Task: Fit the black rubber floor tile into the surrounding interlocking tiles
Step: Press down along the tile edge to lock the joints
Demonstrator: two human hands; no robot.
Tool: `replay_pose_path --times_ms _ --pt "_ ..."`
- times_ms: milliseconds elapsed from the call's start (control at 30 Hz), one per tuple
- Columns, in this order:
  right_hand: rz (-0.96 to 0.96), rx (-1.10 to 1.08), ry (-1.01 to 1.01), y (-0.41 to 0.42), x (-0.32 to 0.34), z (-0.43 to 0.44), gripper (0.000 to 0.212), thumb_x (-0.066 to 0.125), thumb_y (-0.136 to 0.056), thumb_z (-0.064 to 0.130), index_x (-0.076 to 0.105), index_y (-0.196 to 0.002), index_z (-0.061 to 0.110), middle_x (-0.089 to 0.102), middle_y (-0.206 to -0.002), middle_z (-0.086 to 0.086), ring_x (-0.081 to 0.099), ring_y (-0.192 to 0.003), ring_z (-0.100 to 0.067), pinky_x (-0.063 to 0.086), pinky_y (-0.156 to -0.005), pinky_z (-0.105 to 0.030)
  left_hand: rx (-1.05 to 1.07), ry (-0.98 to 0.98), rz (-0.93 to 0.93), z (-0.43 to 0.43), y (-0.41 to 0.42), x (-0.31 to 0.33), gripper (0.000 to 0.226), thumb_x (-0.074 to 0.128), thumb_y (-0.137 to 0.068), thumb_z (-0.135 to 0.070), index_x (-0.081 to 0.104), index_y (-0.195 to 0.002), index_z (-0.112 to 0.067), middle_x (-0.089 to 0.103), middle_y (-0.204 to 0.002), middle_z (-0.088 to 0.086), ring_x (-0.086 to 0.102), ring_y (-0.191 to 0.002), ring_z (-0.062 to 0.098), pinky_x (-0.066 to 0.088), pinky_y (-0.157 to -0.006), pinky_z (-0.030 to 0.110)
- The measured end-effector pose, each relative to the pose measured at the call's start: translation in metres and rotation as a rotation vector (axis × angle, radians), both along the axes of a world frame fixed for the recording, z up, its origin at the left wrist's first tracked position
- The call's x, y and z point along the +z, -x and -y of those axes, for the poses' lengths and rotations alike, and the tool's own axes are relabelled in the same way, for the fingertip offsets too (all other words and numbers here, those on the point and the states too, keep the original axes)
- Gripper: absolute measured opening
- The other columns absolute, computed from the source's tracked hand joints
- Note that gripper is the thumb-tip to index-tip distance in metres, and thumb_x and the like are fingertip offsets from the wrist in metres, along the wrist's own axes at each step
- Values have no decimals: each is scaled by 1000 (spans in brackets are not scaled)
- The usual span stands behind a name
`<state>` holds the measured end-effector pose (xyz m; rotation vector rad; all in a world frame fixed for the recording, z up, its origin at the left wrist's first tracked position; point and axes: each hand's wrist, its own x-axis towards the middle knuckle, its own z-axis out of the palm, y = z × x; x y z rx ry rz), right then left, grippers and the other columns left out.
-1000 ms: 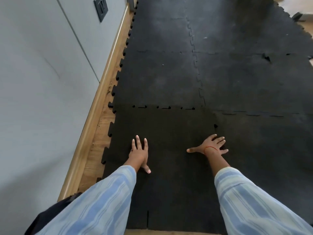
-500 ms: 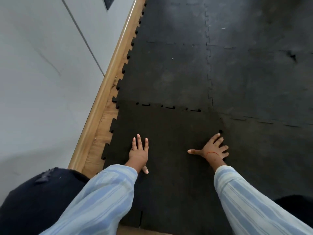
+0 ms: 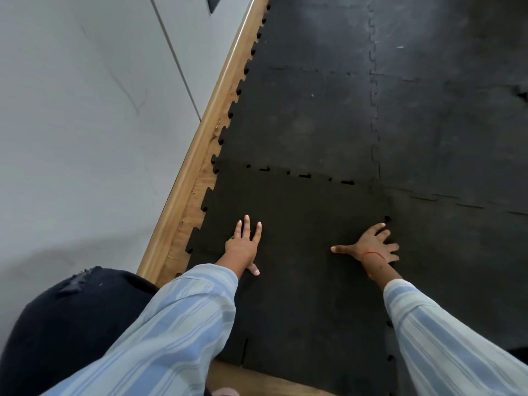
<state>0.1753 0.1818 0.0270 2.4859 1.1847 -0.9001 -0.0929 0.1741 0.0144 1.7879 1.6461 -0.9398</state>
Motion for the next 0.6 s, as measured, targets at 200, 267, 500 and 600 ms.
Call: replay_pose_path --times_ms 200,267,500,600 --pt "-22 2 0 6 -5 4 146 82 -53 62 -12 -151 9 -1 -160 -15 10 -141 -49 19 -112 -62 -16 -8 15 -1 11 -1 127 75 -75 -48 -26 -147 -21 -37 -151 15 -21 -144 31 9 -119 49" --pt "-15 -12 -9 4 -6 0 147 82 -51 64 -12 -151 11 0 -160 -17 8 -142 -48 18 -112 -63 -15 -56 31 -8 10 -4 124 71 -75 -55 -21 -149 -20 -32 -154 16 -16 -146 32 3 -118 52" --pt "65 -54 -118 26 -22 -47 147 66 -46 85 -10 -152 18 -2 -152 -40 -10 -141 -53 3 -115 -60 71 -269 48 -122 30 5 132 70 -67 -67 -16 -150 -9 -21 -159 11 -11 -148 28 4 -118 55" --pt "124 -19 -192 38 -32 -47 141 69 -50 80 -1 -153 13 -11 -153 -36 -14 -141 -51 1 -113 -62 71 -260 -14 -153 39 3 147 73 -56 -72 -20 -148 -7 -24 -158 11 -15 -147 28 2 -117 54"
